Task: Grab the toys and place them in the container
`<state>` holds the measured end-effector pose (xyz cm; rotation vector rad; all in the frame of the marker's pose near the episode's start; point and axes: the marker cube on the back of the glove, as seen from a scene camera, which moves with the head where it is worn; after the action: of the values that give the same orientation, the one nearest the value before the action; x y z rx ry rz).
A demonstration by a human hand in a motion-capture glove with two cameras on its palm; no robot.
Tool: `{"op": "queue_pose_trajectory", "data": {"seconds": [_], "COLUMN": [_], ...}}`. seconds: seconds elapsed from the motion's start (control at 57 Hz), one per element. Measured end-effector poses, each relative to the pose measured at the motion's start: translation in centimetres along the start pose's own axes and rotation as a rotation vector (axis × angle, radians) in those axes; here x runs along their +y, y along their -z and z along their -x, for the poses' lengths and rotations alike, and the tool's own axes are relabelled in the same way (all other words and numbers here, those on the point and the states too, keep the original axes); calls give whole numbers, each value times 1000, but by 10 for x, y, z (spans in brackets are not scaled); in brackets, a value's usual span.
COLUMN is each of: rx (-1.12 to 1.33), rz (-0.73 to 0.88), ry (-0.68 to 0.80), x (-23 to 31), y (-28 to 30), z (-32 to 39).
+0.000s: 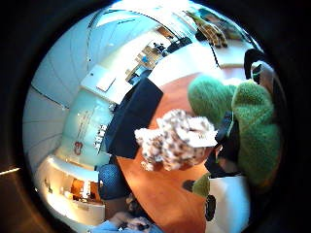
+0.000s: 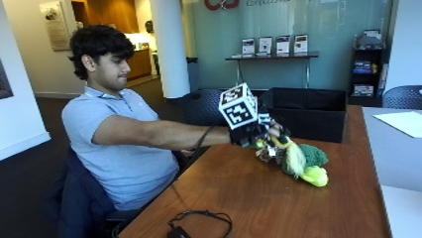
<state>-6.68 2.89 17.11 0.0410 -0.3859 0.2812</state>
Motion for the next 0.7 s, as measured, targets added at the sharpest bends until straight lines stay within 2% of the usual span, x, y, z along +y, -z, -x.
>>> {"op": "queue_pose_trajectory", "data": {"seconds": [0.176, 0.351, 0.527, 0.702], "rx": [23, -20, -46, -28], "rz": [-91, -117, -95, -42], "ry": [76, 186, 286, 384], "x": [-49, -95, -124, -137], "y": [53, 77, 71, 40], "z": [71, 166, 256, 341]}}
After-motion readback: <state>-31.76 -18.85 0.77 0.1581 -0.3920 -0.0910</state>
